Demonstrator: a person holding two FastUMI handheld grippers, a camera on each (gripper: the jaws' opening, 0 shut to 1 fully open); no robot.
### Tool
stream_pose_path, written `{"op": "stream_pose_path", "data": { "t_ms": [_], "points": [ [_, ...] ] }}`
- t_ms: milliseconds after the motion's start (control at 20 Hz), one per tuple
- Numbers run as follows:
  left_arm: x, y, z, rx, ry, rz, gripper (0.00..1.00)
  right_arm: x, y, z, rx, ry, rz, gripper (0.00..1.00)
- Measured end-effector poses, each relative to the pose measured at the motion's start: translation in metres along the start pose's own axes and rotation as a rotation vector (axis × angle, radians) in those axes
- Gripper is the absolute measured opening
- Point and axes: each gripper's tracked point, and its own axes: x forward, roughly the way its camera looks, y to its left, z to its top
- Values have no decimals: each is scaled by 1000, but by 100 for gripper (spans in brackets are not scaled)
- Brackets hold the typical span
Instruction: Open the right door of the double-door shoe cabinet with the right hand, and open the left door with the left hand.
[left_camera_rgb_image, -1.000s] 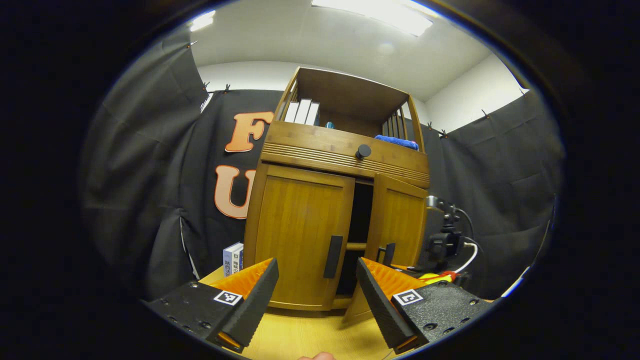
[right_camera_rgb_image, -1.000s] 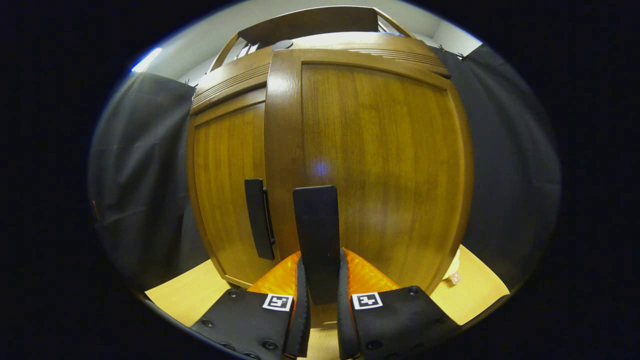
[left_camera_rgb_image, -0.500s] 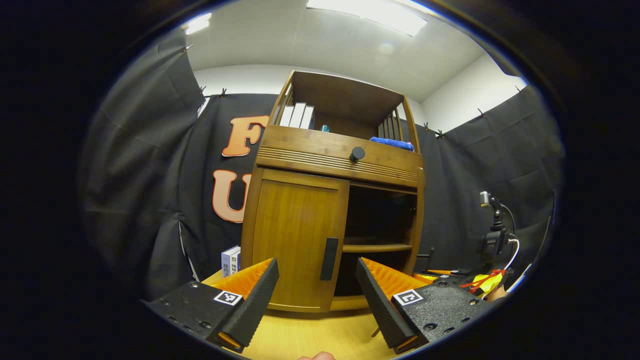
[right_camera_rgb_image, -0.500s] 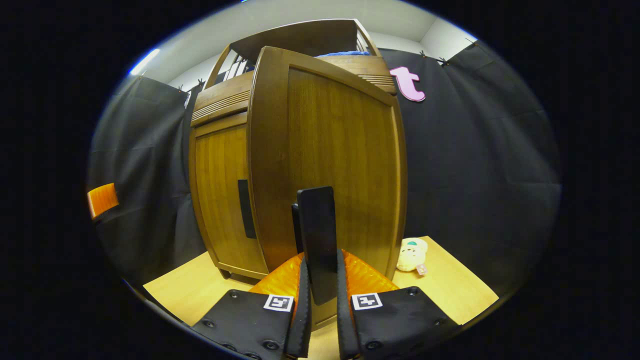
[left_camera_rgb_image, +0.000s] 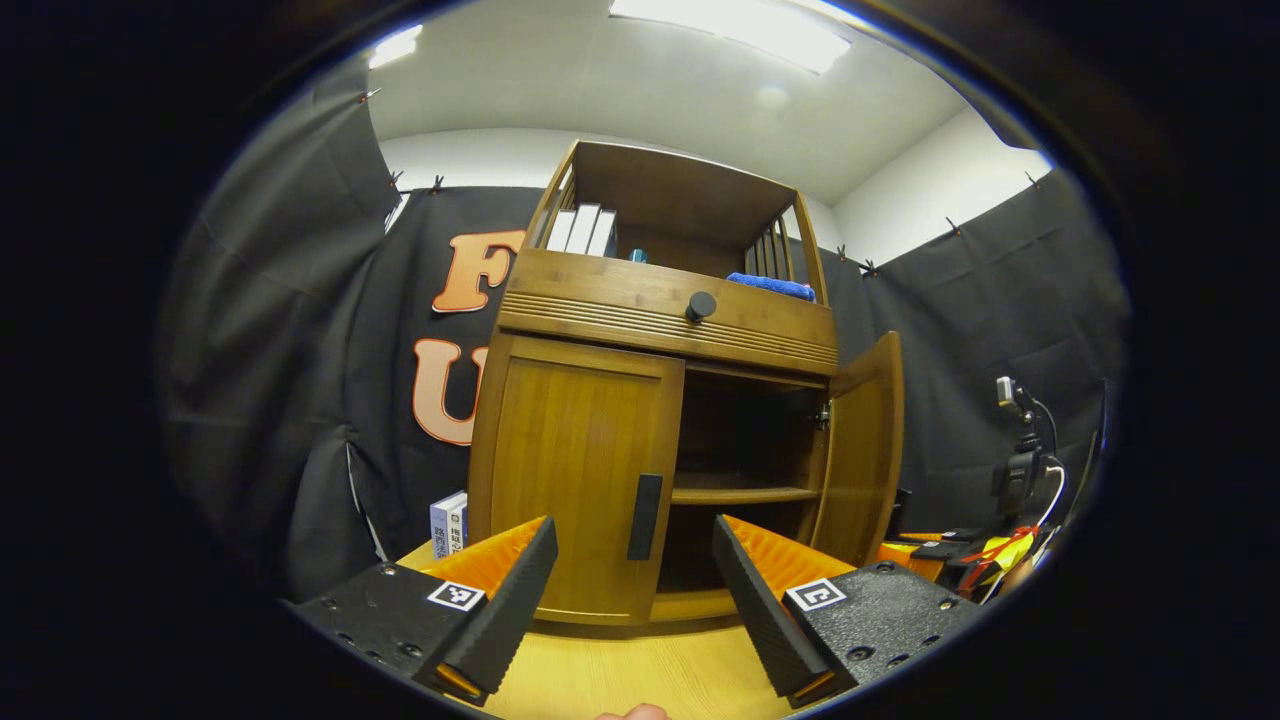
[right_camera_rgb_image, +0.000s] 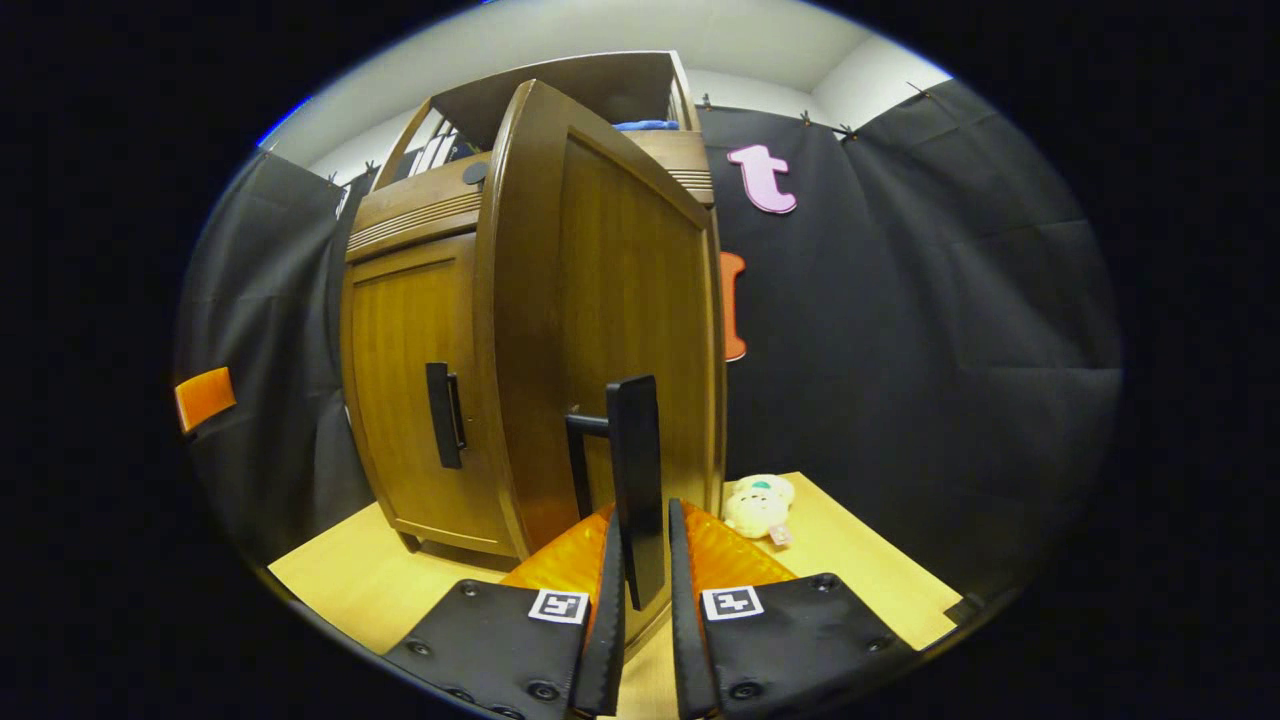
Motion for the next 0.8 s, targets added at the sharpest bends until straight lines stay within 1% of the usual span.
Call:
{"op": "stream_pose_path", "data": {
  "t_ms": [200, 250, 300, 350, 400, 450, 500, 550, 600, 650, 750, 800],
  "points": [
    [-2, -1, 4, 11, -6, -8, 94, -6, -22, 8, 10, -14, -43, 24],
    [-3, -1, 4, 13, -9, -8, 94, 0, -37, 10, -14, -23, -95, 24],
    [-1, -1, 4, 15, -9, -8, 94, 0, -46, 11, -39, -13, -119, 16],
    [-3, 1, 4, 13, -10, -5, 94, -6, -55, 11, -39, -17, -112, 7],
    [-3, 2, 4, 8, -9, -4, 95, -9, -58, 9, -10, -15, -91, 0],
    [-3, 2, 4, 3, -7, -4, 95, -8, -60, 9, 12, -11, -79, 8],
    [-4, 2, 3, -2, -5, -5, 94, -7, -64, 11, 9, -12, -73, 4],
    [-5, 2, 3, -4, -4, -6, 94, -5, -68, 13, 0, -7, -65, 8],
    [-5, 4, 4, -5, -5, -5, 92, -5, -71, 13, -2, -3, -51, 8],
    [-6, 6, 5, -3, -8, 0, 94, -6, -75, 12, 1, -2, -34, 8],
    [-9, 12, 9, 3, -16, 15, 95, -7, -87, 12, 1, 0, -10, 8],
    [-12, 16, 9, 5, -18, 23, 95, -7, -92, 11, 3, 1, 4, 4]
  ]
}}
